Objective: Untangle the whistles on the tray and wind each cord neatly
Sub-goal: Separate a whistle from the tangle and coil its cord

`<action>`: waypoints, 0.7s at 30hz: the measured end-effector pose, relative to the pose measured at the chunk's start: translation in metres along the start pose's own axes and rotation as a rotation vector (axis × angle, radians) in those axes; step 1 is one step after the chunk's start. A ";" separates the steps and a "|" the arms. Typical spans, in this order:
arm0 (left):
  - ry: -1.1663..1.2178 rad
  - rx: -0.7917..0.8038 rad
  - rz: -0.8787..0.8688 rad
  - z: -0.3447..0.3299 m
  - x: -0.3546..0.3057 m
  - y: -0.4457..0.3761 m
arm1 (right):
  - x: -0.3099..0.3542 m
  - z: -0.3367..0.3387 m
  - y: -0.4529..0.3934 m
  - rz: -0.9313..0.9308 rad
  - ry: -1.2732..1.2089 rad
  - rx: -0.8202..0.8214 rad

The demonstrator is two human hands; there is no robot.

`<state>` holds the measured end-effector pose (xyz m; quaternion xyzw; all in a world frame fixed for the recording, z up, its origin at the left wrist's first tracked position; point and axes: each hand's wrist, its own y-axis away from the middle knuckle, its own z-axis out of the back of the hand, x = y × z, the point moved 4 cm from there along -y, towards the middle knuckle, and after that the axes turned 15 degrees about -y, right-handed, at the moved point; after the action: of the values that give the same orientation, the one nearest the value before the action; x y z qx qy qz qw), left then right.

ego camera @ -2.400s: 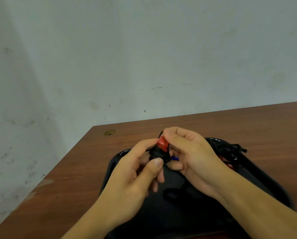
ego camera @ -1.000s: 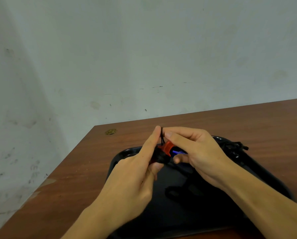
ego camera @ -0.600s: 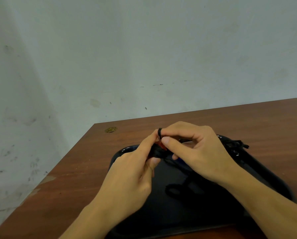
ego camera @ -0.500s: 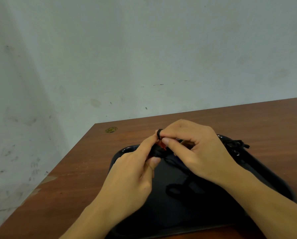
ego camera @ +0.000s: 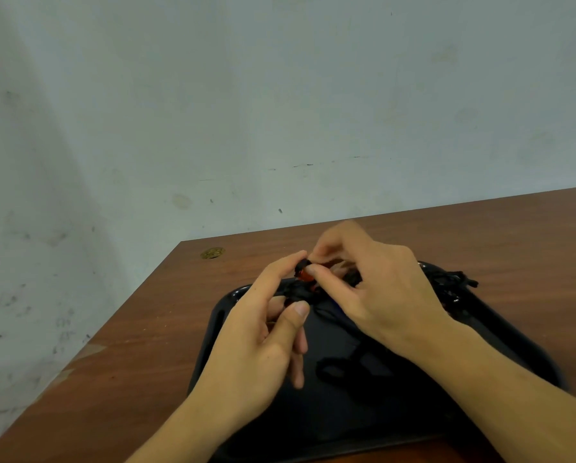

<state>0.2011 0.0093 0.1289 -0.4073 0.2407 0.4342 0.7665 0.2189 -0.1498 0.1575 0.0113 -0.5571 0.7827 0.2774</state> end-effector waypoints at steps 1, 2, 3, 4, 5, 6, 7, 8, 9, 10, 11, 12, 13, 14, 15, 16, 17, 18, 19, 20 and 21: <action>0.008 0.000 0.001 0.000 0.000 0.000 | -0.002 0.000 0.001 -0.042 -0.019 -0.012; 0.017 -0.003 0.001 0.000 0.000 0.000 | -0.004 -0.001 0.001 -0.067 -0.044 -0.016; 0.027 -0.009 0.002 0.000 0.000 0.000 | -0.006 -0.002 0.002 -0.085 -0.076 -0.018; 0.035 -0.018 0.001 0.001 0.000 -0.001 | -0.007 -0.002 0.003 -0.106 -0.109 -0.023; 0.043 -0.028 -0.001 0.001 0.000 -0.001 | -0.009 -0.003 0.004 -0.133 -0.143 -0.035; 0.048 -0.039 -0.004 0.002 0.000 -0.001 | -0.010 -0.003 0.004 -0.160 -0.176 -0.052; 0.051 -0.049 -0.006 0.003 -0.001 -0.001 | -0.011 -0.003 0.005 -0.181 -0.206 -0.070; 0.055 -0.060 -0.008 0.003 -0.001 -0.002 | -0.010 -0.003 0.005 -0.192 -0.229 -0.085; 0.060 -0.072 -0.007 0.003 0.000 -0.002 | -0.009 -0.004 0.005 -0.193 -0.241 -0.097; 0.065 -0.081 -0.006 0.004 0.000 -0.002 | -0.008 -0.005 0.005 -0.185 -0.244 -0.107; 0.067 -0.089 -0.003 0.003 0.000 -0.002 | -0.008 -0.005 0.005 -0.173 -0.242 -0.114; 0.071 -0.096 0.002 0.003 0.001 -0.002 | -0.007 -0.005 0.005 -0.160 -0.233 -0.119; 0.079 -0.102 0.007 0.003 0.001 -0.002 | -0.006 -0.004 0.005 -0.146 -0.224 -0.123; 0.091 -0.109 0.011 0.003 0.002 -0.002 | -0.005 -0.004 0.006 -0.129 -0.216 -0.122; 0.103 -0.119 0.015 0.004 0.002 -0.003 | -0.004 -0.005 0.006 -0.114 -0.210 -0.116; 0.115 -0.130 0.018 0.004 0.002 -0.003 | -0.003 -0.006 0.006 -0.105 -0.208 -0.107; 0.128 -0.141 0.022 0.005 0.002 -0.004 | -0.002 -0.007 0.007 -0.104 -0.214 -0.094; 0.144 -0.152 0.026 0.006 0.003 -0.004 | -0.001 -0.009 0.008 -0.107 -0.224 -0.081; 0.160 -0.160 0.032 0.006 0.003 -0.004 | 0.000 -0.011 0.008 -0.113 -0.237 -0.072; 0.171 -0.166 0.036 0.007 0.003 -0.004 | 0.000 -0.012 0.009 -0.125 -0.251 -0.073; 0.176 -0.169 0.036 0.007 0.003 -0.004 | 0.000 -0.013 0.009 -0.147 -0.270 -0.085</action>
<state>0.2064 0.0152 0.1326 -0.5028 0.2766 0.4293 0.6974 0.2183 -0.1407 0.1450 0.1454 -0.6195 0.7274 0.2570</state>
